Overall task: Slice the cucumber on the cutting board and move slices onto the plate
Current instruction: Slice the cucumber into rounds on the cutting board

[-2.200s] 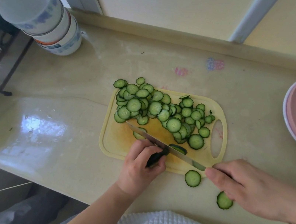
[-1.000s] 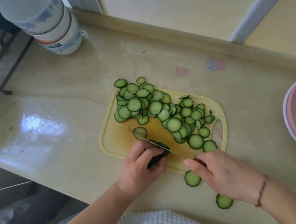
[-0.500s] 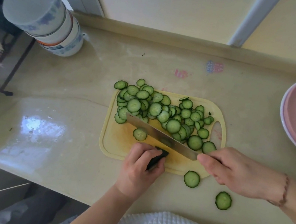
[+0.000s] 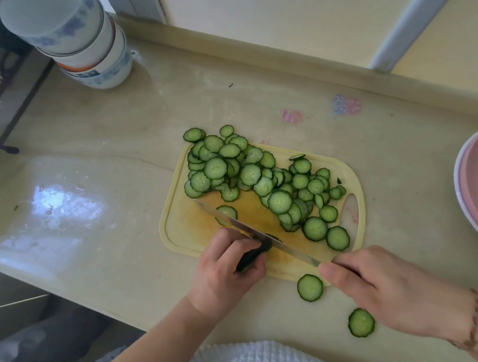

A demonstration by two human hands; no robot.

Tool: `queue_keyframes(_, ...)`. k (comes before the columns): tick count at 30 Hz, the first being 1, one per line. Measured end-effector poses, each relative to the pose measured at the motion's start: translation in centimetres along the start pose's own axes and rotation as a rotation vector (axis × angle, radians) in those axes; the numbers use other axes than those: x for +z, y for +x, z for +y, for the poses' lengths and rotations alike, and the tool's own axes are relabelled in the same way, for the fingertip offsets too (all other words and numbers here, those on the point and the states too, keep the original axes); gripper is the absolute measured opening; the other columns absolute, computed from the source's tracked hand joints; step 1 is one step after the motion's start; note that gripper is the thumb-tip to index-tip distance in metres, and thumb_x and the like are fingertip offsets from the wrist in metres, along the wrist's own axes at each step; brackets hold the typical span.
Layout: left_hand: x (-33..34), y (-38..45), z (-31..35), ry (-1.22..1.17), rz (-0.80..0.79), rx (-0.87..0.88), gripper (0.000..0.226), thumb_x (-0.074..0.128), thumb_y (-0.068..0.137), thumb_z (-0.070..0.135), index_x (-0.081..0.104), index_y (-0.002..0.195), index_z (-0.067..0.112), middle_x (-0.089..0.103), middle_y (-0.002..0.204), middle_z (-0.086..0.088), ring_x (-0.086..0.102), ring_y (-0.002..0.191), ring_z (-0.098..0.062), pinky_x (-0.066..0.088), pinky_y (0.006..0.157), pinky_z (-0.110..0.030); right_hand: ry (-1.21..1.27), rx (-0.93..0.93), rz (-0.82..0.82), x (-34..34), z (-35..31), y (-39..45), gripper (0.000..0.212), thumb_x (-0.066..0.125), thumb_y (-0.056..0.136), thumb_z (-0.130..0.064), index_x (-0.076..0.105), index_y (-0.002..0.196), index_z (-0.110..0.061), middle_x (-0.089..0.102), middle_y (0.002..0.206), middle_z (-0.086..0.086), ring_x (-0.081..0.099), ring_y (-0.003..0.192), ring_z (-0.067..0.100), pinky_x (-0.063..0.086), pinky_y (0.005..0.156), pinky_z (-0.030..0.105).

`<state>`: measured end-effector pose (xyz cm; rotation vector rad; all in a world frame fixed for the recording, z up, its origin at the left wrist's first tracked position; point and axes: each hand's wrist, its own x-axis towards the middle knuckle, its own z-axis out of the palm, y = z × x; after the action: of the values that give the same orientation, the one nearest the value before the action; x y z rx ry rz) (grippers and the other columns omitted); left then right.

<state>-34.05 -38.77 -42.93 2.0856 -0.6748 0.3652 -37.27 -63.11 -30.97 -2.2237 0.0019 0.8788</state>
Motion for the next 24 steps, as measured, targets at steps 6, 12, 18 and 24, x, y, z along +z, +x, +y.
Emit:
queue_keyframes(6,0.1,-0.1,-0.2,0.000,-0.008,0.004,0.024,0.078,0.081,0.012,0.063,0.099,0.013,0.053,0.097,0.002,0.059,0.079,-0.015,0.051,0.071,-0.017,-0.003,0.021,-0.042,0.6,-0.7,1.3,0.064,0.028,0.083,-0.073,0.038,0.060,-0.014,0.030,0.049,-0.006,0.029,0.044,0.009,0.033,0.046,0.029)
queue_keyframes(12,-0.1,-0.1,-0.1,-0.037,-0.003,-0.011,0.018,0.075,0.082,0.011,0.066,0.098,0.010,0.058,0.095,-0.001,0.062,0.079,-0.016,0.052,0.071,-0.020,-0.063,0.011,-0.022,1.5,-0.8,2.4,0.065,0.023,0.086,-0.072,0.041,0.061,-0.014,0.033,0.052,-0.003,0.030,0.045,0.010,0.036,0.048,0.032)
queue_keyframes(18,0.1,-0.2,-0.1,-0.003,-0.002,-0.019,0.016,0.074,0.079,0.008,0.067,0.094,0.007,0.056,0.097,0.002,0.061,0.079,-0.014,0.051,0.071,-0.016,0.038,0.015,-0.053,0.2,-1.3,1.2,0.061,0.032,0.084,-0.069,0.038,0.061,-0.013,0.030,0.051,-0.002,0.026,0.044,0.009,0.028,0.044,0.024)
queue_keyframes(24,0.0,-0.2,-0.1,0.008,0.001,-0.034,0.021,0.074,0.079,0.013,0.061,0.095,0.013,0.061,0.089,-0.005,0.059,0.079,-0.012,0.045,0.076,-0.007,0.044,-0.020,-0.047,-0.4,-1.1,0.1,0.065,0.033,0.086,-0.070,0.038,0.060,-0.011,0.032,0.049,-0.003,0.030,0.045,0.013,0.033,0.046,0.033)
